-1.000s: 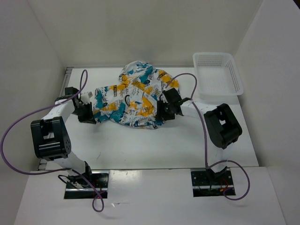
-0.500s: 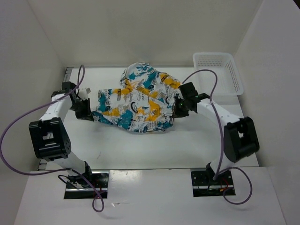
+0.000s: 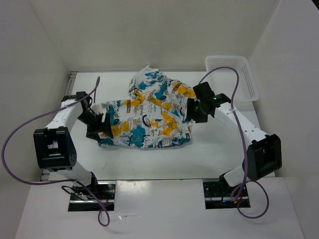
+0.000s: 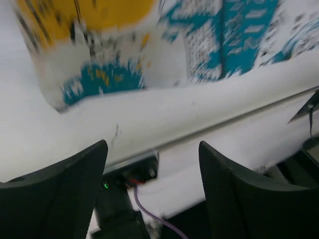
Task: Fold and stack the shorts
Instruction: Flatten the shorts out
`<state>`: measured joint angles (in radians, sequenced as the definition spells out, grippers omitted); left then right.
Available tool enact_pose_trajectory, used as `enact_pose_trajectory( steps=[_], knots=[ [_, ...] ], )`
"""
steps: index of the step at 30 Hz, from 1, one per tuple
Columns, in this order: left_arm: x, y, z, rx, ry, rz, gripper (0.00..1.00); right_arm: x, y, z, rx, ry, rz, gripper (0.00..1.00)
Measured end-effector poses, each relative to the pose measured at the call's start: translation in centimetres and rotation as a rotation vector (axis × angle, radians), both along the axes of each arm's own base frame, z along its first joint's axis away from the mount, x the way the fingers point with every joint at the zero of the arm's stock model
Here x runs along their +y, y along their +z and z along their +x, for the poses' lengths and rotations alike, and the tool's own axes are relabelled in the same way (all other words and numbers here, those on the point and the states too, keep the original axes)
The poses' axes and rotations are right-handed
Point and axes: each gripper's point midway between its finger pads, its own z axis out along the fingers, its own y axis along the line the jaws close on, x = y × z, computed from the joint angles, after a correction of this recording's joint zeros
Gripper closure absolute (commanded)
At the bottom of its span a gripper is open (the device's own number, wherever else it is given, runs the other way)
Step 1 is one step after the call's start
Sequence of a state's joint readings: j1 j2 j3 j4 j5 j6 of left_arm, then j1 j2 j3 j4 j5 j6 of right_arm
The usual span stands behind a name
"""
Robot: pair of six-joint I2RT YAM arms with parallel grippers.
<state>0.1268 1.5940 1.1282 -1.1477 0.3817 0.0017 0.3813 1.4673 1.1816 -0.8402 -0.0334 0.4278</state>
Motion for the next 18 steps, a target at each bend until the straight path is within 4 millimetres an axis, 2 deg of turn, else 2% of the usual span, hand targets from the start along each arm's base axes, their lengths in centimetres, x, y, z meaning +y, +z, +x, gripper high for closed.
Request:
enact_pose_trajectory(
  steps=[3, 5, 7, 8, 9, 10, 13, 14, 16, 18],
  knots=[
    [0.2, 2.0, 5.3, -0.202, 0.011, -0.013, 0.11, 1.7, 3.3, 3.0, -0.160, 0.024, 0.016, 0.48],
    [0.6, 3.2, 10.0, -0.371, -0.004, 0.017, 0.11, 3.4, 5.2, 4.9, -0.274, 0.051, 0.030, 0.53],
    [0.6, 3.9, 14.4, -0.515, -0.029, 0.058, 0.10, 4.7, 5.8, 6.7, -0.346, 0.067, 0.029, 0.69],
    [0.6, 3.7, 16.3, -0.563, -0.040, 0.083, 0.10, 5.4, 5.4, 7.8, -0.362, 0.072, 0.020, 0.75],
    [0.5, 3.3, 17.9, -0.596, -0.048, 0.105, 0.08, 6.0, 5.0, 9.0, -0.370, 0.071, 0.009, 0.83],
    [0.6, 2.6, 19.5, -0.617, -0.054, 0.132, 0.05, 6.7, 4.1, 10.6, -0.371, 0.068, -0.002, 0.86],
    [1.5, -0.6, 22.9, -0.618, -0.050, 0.201, 0.04, 8.0, -0.2, 14.4, -0.336, 0.057, -0.058, 0.94],
    [2.0, -1.8, 23.8, -0.617, -0.043, 0.227, 0.04, 8.1, -2.1, 14.9, -0.313, 0.057, -0.076, 0.98],
    [2.8, -4.0, 24.4, -0.595, -0.034, 0.273, 0.06, 7.9, -5.7, 14.7, -0.243, 0.065, -0.119, 1.00],
    [3.5, -5.1, 24.6, -0.583, -0.026, 0.309, 0.11, 7.7, -8.2, 14.3, -0.191, 0.069, -0.143, 1.00]
  ],
)
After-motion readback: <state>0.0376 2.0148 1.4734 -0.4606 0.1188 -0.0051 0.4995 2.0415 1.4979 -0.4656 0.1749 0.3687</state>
